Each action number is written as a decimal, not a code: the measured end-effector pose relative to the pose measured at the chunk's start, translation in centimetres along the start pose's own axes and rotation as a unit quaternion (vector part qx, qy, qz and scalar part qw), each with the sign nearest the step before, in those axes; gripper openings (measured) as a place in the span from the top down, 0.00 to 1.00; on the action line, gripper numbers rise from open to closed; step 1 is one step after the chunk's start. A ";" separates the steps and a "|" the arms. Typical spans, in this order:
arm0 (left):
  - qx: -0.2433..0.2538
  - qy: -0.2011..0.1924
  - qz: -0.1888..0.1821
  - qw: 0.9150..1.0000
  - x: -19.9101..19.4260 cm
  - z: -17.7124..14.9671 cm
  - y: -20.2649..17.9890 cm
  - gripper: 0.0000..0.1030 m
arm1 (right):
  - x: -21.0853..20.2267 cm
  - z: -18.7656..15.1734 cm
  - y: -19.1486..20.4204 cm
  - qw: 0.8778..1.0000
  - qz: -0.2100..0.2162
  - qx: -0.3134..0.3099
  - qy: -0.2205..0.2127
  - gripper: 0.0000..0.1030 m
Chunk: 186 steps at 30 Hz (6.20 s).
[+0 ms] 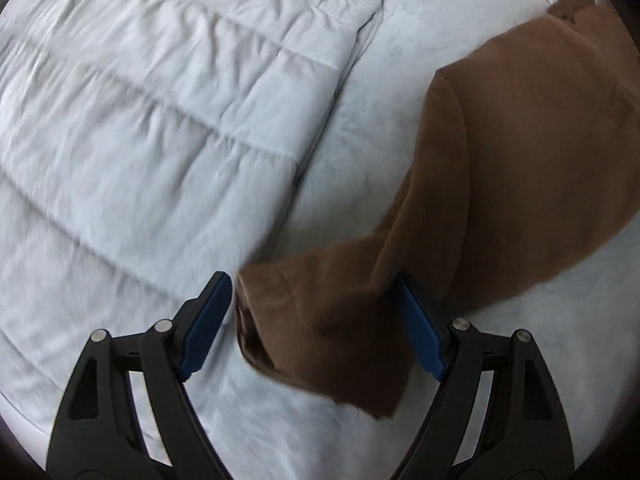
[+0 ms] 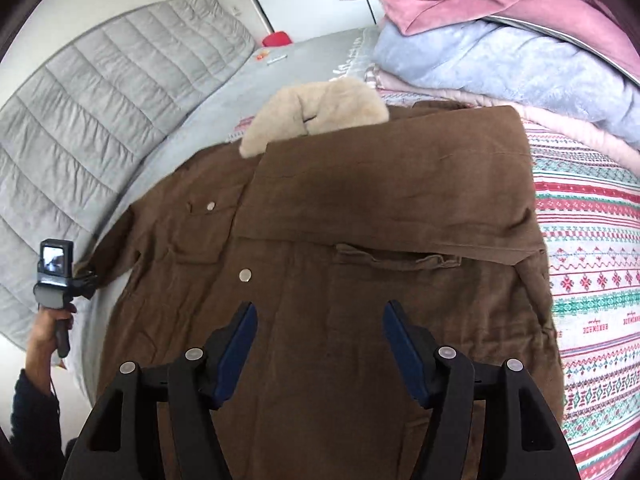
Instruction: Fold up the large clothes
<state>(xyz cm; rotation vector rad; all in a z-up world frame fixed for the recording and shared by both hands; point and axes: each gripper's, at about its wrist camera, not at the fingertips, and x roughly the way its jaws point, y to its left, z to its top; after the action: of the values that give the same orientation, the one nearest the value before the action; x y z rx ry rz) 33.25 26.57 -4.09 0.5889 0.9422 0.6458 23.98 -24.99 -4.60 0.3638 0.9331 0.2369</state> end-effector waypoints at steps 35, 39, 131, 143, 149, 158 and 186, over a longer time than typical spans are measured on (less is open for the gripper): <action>-0.174 0.088 -0.616 0.763 -31.1 20.9 -21.9 0.85 | -5.2 -2.2 -11.3 0.986 0.093 0.134 0.019 0.30; -0.154 0.121 -0.601 0.774 -30.5 19.6 -26.5 0.56 | -5.2 -2.5 -14.0 0.982 0.078 0.170 0.025 0.30; -0.248 0.042 -0.488 0.836 -14.9 -29.6 1.7 0.43 | -13.2 -29.2 -14.3 0.971 0.033 0.236 0.004 0.39; -0.249 -0.029 -0.458 0.853 -18.5 -29.3 3.3 0.77 | -14.3 -29.3 -15.3 0.960 0.075 0.266 -0.032 0.71; -0.254 0.011 -0.489 0.834 -16.7 -28.9 2.0 0.67 | -13.2 -29.6 -15.7 0.951 0.085 0.296 -0.031 0.60; -0.269 0.016 -0.464 0.844 -16.9 -29.0 1.7 0.80 | -13.6 -29.8 -15.0 0.961 0.050 0.268 -0.050 0.88; -0.333 0.001 -0.462 0.822 -19.8 -31.0 8.3 0.83 | -22.2 -30.7 -12.2 0.961 0.058 0.226 -0.149 0.93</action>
<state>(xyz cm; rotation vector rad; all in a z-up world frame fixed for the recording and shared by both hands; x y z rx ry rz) -4.19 23.21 -1.96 -0.5075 0.8073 0.0509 -13.39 -37.80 -9.77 0.8552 0.6600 0.0679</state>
